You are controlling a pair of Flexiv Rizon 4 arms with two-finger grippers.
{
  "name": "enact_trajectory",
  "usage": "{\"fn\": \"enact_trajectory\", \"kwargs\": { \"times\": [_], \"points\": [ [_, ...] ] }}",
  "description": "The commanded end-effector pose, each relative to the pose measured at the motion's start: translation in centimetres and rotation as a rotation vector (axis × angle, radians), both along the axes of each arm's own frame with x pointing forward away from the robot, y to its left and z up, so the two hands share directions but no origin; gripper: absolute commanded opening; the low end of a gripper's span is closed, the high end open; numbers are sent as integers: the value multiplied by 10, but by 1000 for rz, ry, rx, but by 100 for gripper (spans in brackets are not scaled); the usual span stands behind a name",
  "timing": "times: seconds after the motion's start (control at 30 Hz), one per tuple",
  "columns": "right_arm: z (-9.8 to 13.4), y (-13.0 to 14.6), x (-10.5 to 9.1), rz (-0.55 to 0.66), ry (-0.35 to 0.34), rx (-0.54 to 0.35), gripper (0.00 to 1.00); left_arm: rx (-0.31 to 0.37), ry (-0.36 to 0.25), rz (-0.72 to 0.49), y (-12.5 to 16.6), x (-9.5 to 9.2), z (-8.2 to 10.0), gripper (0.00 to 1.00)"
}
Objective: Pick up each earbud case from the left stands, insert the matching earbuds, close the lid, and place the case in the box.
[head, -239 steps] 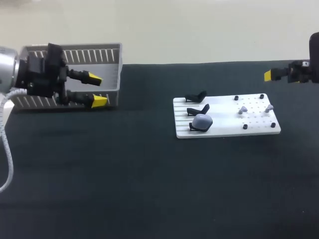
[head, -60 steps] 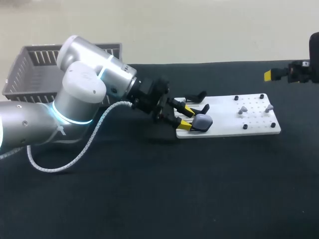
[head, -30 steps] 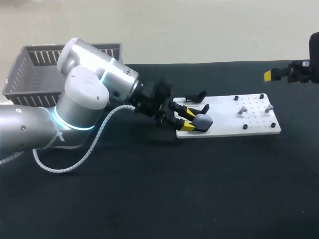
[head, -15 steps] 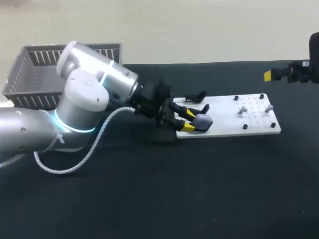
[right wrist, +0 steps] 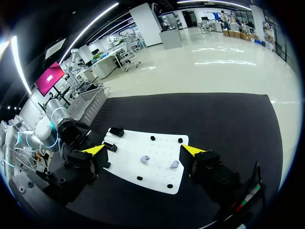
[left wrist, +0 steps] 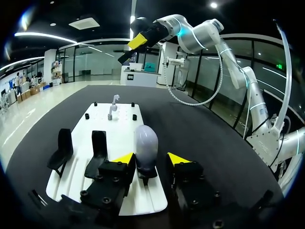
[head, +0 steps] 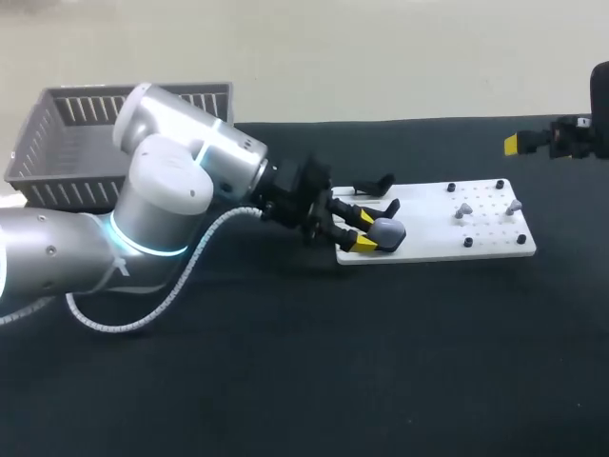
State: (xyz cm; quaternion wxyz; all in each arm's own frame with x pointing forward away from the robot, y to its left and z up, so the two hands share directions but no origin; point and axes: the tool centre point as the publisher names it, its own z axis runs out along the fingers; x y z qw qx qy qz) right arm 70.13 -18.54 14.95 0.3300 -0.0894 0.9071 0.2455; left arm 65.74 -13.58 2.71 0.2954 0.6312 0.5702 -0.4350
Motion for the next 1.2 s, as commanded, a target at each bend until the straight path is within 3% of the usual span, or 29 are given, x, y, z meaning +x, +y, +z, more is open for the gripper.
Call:
{"fn": "enact_trajectory", "kwargs": {
  "times": [0.03, 0.63, 0.77, 0.8, 0.83, 1.2],
  "points": [
    [0, 0, 0, 0, 0, 0, 100, -7, 0, -2, -3, 1, -3, 47],
    [0, 0, 0, 0, 0, 0, 100, -13, -2, -3, -6, 3, -2, 40],
    [0, 0, 0, 0, 0, 0, 100, -11, -6, -3, -6, 4, -2, 27],
    [0, 0, 0, 0, 0, 0, 100, -11, -7, -3, -6, 4, -1, 9],
    [0, 0, 0, 0, 0, 0, 100, -10, -8, -3, -6, 4, -1, 0],
    [0, 0, 0, 0, 0, 0, 100, -25, -32, 23, 7, 2, 10, 0]
  ]
}}
